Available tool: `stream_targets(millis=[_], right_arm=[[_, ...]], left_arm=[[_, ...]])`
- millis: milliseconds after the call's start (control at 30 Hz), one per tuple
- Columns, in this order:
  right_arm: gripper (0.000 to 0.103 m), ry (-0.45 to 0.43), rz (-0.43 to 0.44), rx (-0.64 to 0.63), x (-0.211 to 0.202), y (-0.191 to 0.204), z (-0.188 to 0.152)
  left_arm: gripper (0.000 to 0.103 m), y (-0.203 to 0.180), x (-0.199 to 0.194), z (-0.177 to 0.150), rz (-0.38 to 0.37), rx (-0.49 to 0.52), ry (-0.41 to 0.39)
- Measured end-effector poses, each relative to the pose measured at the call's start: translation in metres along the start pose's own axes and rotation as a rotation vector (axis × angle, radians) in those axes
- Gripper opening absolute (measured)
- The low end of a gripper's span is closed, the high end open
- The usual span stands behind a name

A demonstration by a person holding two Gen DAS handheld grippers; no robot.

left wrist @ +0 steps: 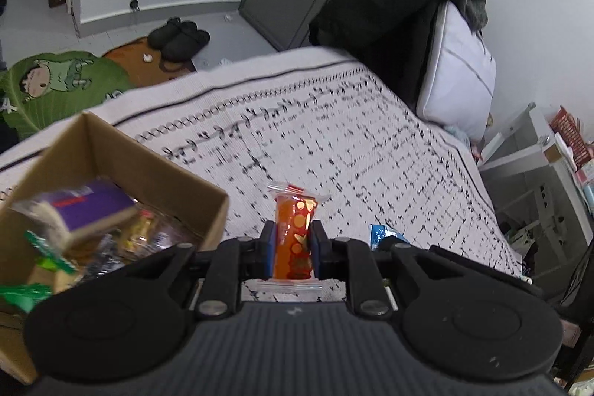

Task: Organize snacks
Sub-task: 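Carry both candies over the cardboard box and open both grippers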

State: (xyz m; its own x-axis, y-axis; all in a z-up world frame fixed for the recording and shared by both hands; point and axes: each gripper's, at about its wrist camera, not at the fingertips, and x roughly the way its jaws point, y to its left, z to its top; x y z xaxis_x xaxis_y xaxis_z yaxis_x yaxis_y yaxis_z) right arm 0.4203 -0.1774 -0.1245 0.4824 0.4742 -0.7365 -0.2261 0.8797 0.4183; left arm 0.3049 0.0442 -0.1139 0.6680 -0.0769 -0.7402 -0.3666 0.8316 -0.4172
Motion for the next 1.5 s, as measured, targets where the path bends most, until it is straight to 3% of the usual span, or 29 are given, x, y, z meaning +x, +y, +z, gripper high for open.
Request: stream_targets(millis=[833, 1500], right_arm=[[0.025, -0.097, 0.165, -0.181, -0.045, 0.088, -0.027], [0.023, -0.044, 0.248, -0.239, -0.034, 0.121, -0.053]], left_arm=[[0.018, 0.073, -0.081, 0.012, 0.08, -0.079, -0.118], [0.018, 0.118, -0.073, 0.011, 0.089, -0.151, -0.085]])
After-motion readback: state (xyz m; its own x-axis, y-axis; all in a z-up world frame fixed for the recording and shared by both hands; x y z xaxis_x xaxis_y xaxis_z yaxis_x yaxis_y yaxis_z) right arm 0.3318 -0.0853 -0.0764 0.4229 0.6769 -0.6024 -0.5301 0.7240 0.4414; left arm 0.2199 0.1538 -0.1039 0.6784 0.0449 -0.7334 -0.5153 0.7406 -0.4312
